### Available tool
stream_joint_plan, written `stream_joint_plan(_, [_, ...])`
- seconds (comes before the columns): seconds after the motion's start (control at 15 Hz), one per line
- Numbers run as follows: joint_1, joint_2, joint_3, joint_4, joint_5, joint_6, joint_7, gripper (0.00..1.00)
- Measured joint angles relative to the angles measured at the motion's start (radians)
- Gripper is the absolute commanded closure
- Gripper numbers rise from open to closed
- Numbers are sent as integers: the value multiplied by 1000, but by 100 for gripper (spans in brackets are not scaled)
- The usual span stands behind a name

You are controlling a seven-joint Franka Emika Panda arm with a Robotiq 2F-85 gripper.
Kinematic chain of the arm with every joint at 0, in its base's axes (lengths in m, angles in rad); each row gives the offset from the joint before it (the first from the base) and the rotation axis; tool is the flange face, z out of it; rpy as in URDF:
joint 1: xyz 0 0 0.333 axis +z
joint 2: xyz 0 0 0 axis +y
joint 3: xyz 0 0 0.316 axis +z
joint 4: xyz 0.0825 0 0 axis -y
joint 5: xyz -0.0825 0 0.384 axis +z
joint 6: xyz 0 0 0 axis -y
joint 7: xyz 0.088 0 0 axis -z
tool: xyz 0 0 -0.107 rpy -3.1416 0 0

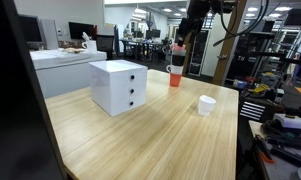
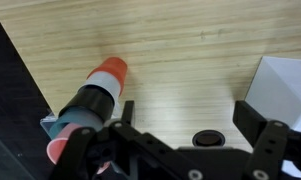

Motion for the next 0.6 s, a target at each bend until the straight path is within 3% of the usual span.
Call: stream_joint_plan(0.6, [-3, 184, -53, 212, 59, -19, -77, 0])
